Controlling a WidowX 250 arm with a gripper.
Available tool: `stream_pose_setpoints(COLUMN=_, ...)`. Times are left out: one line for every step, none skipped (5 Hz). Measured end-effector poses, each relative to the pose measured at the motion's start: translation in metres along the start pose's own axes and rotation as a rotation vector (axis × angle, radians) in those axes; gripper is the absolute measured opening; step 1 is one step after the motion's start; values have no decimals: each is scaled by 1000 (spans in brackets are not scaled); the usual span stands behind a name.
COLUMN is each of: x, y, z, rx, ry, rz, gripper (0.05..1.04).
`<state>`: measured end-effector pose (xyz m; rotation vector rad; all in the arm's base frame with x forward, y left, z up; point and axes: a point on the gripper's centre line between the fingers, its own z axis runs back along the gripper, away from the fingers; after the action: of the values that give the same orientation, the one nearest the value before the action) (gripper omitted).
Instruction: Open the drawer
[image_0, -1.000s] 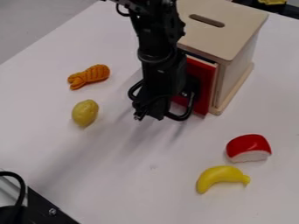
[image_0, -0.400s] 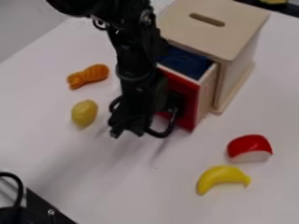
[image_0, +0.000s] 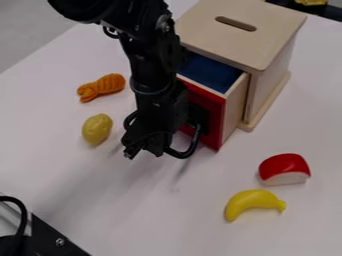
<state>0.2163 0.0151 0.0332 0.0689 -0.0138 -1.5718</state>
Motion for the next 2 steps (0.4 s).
stream_pose_setpoints(x=1, y=-15, z=-1, rx=-49, ry=-9, rz=-20, gripper=104)
stream_pose_setpoints(x=-1, y=-23, z=2, rx=-59, ry=-21, rz=-26, gripper=104)
